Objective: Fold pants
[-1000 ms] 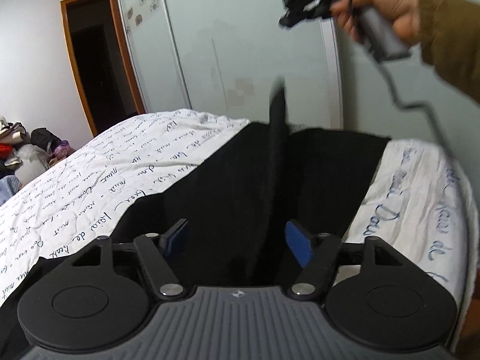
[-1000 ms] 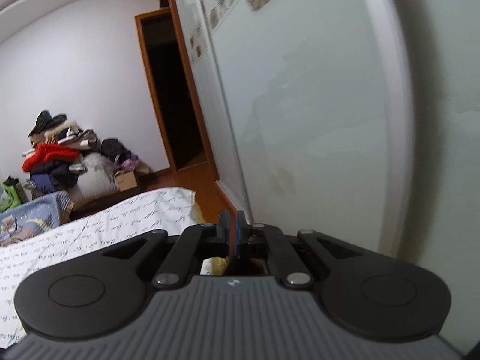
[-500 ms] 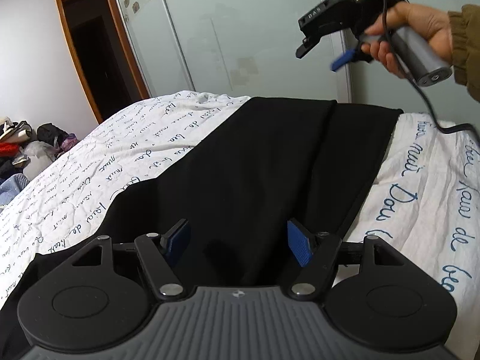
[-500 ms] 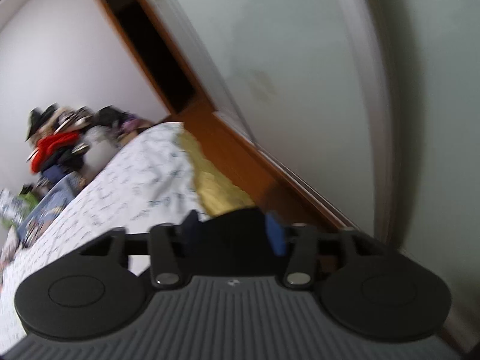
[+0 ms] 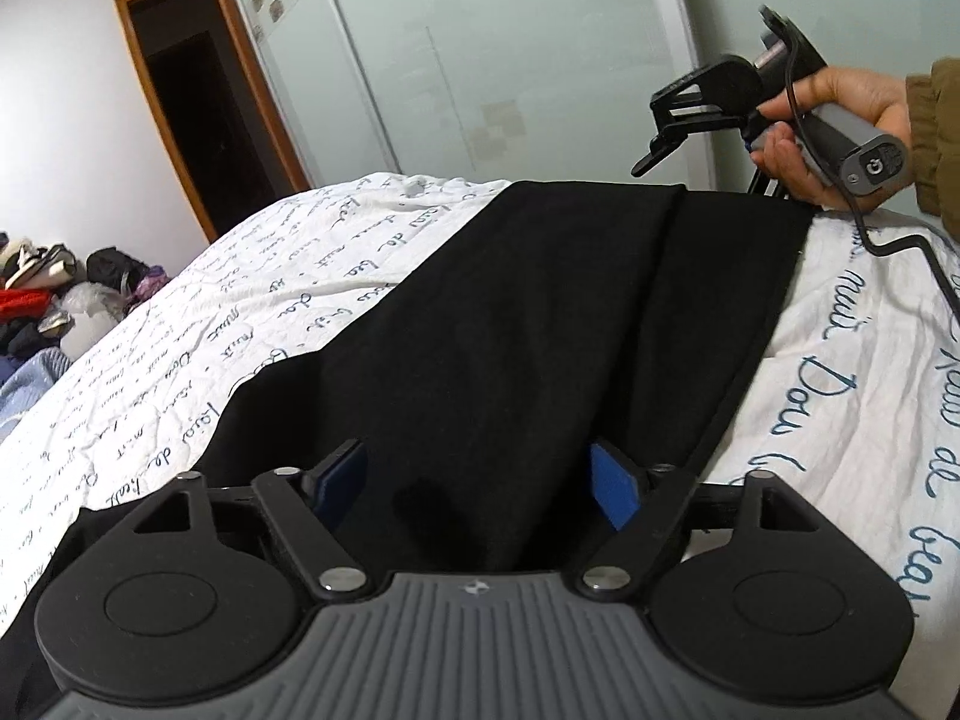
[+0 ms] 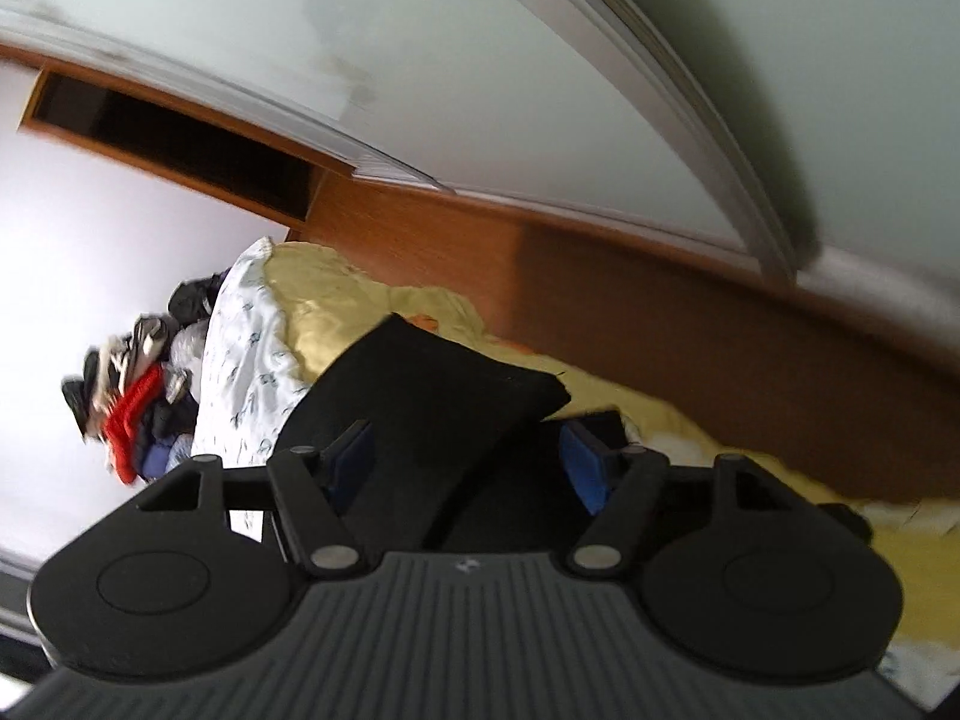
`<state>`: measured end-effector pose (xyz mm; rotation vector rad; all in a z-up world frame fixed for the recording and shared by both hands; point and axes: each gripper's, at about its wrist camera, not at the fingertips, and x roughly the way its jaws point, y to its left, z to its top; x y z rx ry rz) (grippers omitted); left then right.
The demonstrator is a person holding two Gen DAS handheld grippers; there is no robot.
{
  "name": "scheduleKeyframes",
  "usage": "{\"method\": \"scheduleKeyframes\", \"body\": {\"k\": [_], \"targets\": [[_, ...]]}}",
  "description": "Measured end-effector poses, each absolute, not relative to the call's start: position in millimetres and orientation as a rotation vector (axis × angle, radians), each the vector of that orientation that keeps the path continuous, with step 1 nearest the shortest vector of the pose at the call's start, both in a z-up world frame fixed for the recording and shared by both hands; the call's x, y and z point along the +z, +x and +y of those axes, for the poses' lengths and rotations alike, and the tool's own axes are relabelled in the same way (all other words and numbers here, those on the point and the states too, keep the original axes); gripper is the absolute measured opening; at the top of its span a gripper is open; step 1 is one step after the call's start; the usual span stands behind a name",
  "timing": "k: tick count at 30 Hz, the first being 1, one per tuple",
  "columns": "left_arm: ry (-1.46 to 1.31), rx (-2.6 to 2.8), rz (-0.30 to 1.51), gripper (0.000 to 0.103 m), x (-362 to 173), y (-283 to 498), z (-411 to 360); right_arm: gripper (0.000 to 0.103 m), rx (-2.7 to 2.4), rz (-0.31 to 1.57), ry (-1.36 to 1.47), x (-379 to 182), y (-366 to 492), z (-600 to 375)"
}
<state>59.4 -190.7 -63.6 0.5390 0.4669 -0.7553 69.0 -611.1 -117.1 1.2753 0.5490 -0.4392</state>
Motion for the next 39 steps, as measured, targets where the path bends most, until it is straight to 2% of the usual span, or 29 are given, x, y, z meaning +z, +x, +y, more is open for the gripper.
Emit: {"method": "scheduleKeyframes", "body": {"k": [2, 3, 4, 5, 6, 8, 14, 16, 18, 19, 21, 25, 33, 39], "targets": [[0.526, -0.758, 0.482, 0.08, -63, 62, -190, 0.067, -0.432, 0.501, 1.358, -130, 71, -614], [0.523, -0.759, 0.486, 0.08, -63, 63, -190, 0.062, -0.43, 0.484, 1.377, -134, 73, -616], [0.521, -0.76, 0.487, 0.08, -63, 63, -190, 0.044, -0.439, 0.47, 1.38, -137, 74, -617], [0.519, -0.762, 0.487, 0.08, -62, 63, -190, 0.032, -0.448, 0.456, 1.377, -139, 75, -617], [0.517, -0.765, 0.485, 0.08, -62, 63, -190, 0.013, -0.456, 0.447, 1.372, -139, 75, -617], [0.51, -0.772, 0.483, 0.08, -62, 63, -190, 0.006, -0.476, 0.421, 1.32, -132, 69, -613], [0.483, -0.772, 0.499, 0.08, -61, 65, -192, 0.005, -0.424, 0.318, 1.164, -79, 58, -598], [0.473, -0.774, 0.504, 0.073, -60, 65, -192, 0.005, -0.378, 0.289, 1.139, -56, 56, -595], [0.462, -0.774, 0.512, 0.054, -58, 66, -192, 0.005, -0.34, 0.263, 1.103, -34, 58, -588], [0.459, -0.778, 0.519, 0.049, -57, 67, -191, 0.005, -0.324, 0.251, 1.091, -25, 59, -587], [0.447, -0.793, 0.529, 0.034, -55, 68, -189, 0.005, -0.307, 0.23, 1.064, -8, 61, -583], [0.363, -0.825, 0.532, 0.019, -48, 70, -179, 0.005, -0.292, 0.202, 1.019, 16, 61, -580], [0.345, -0.887, 0.539, 0.017, -32, 61, -166, 0.005, -0.345, 0.177, 0.981, 22, 36, -589], [0.382, -0.948, 0.566, 0.017, -36, 49, -171, 0.005, -0.438, 0.204, 1.078, -17, -6, -609]]}}
